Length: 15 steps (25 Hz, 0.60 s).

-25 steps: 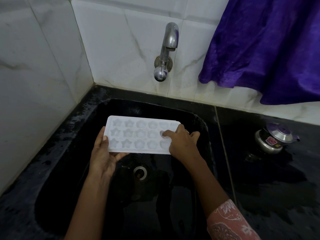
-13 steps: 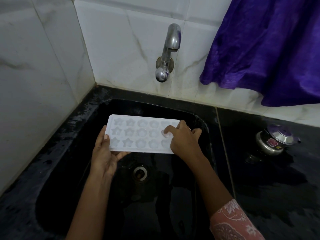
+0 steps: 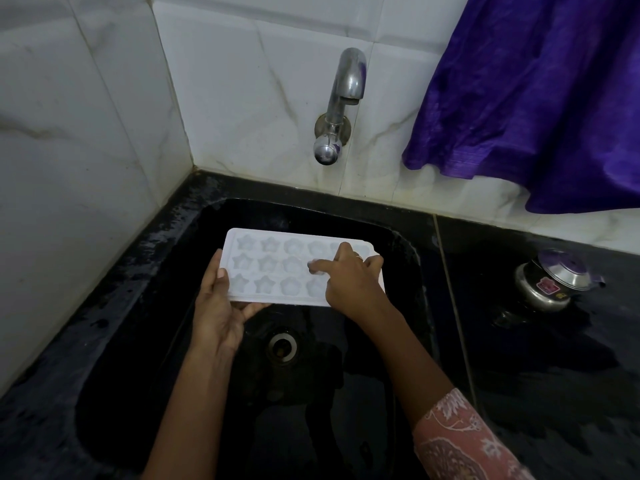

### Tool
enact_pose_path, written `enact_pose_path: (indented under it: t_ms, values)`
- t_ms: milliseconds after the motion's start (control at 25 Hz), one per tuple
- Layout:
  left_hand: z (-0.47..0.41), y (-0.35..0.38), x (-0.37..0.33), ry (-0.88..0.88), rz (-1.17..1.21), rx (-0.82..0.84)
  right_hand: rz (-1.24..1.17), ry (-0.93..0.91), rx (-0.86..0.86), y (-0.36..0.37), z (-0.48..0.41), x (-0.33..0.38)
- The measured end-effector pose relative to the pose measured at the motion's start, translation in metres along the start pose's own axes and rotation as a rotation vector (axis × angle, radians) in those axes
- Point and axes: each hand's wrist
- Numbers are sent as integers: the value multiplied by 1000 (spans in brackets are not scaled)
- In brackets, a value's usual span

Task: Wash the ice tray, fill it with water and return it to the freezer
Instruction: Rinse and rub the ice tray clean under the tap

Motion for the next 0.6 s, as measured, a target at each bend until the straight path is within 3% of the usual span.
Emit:
enact_pose_path:
  t_ms: [600]
  values:
    - [-3, 3, -2, 9, 8, -6, 20, 17, 6, 0, -8, 0]
Point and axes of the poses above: each hand's wrist, its own z-axis away from the middle knuckle, its own y-axis out of the palm, x = y × z, and after that the axes turned 3 degrees about -x, right-handed
